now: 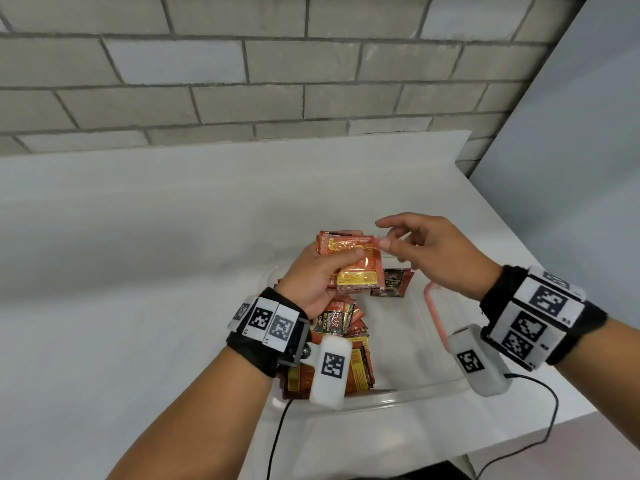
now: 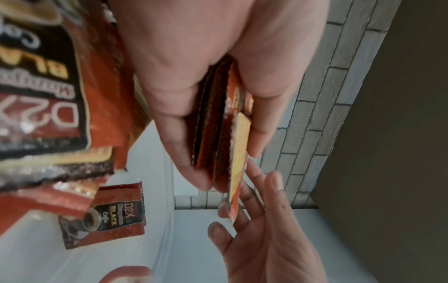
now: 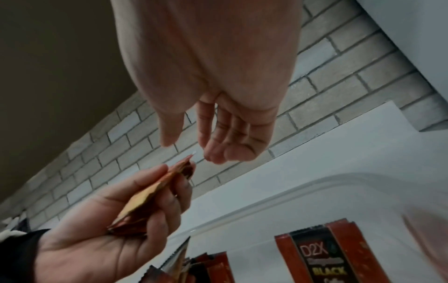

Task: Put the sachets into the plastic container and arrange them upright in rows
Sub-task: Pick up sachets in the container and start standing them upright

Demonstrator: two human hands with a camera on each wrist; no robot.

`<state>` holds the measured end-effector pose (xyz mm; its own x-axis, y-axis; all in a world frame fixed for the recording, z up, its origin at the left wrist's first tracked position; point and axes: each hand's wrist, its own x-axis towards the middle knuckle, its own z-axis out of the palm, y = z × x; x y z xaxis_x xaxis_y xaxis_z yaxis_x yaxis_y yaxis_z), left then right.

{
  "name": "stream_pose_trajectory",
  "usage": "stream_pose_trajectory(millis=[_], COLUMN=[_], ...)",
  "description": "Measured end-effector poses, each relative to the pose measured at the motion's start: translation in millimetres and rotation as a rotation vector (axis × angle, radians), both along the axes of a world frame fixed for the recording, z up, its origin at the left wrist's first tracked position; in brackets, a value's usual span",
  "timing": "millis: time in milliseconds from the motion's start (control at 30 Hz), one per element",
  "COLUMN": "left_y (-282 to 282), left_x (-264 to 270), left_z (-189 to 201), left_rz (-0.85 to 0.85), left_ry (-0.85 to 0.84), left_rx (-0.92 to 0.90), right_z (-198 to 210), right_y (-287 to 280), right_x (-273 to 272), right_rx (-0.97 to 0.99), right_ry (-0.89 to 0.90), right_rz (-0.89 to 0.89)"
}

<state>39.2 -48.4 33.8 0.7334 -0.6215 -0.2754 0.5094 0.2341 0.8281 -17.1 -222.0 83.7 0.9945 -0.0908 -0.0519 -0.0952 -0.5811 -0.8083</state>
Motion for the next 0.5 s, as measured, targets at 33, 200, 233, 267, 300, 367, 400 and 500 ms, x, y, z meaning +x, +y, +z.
stream_pose_trajectory(millis=[33, 200, 233, 267, 300, 367, 400, 500], left_y=[-1.3, -6.7, -6.9, -6.7, -6.4, -6.3, -6.8, -9.1], left_x=[-1.3, -5.9, -5.7, -5.2, -4.4, -3.6, -3.9, -5.2], left_z=[0.7, 2.0, 1.6, 0.9, 0.7, 0.9, 1.4, 1.7], left_rz=[-0.014, -0.037, -0.017, 0.018, 0.063, 0.133, 0.142, 0.145], left_ry=[-0.009, -0.04, -0.038, -0.026, -0.003, 0.061, 0.087, 0.101], left_rx=[-0.005, 0.006, 0.007, 0.008, 0.003, -0.024, -0.043, -0.091], right_z=[-1.3, -5.0, -4.6, -4.5, -4.7, -5.5, -7.7, -14.8], right_y=[1.5, 2.9, 1.6, 0.7, 0.9, 5.0, 7.0, 7.2], right_x=[-0.9, -5.1, -7.1, -9.7, -12.7, -19.3, -21.5, -23.8], right_rx=[0.021, 0.207, 0.206, 0.174, 0.119, 0.016, -0.023, -0.115], right_ry=[0.019, -0.006, -0.061, -0.138, -0.223, -0.333, -0.346, -0.273], right_rz=[0.006, -0.053, -0.084, -0.112, -0.127, -0.086, -0.045, 0.067])
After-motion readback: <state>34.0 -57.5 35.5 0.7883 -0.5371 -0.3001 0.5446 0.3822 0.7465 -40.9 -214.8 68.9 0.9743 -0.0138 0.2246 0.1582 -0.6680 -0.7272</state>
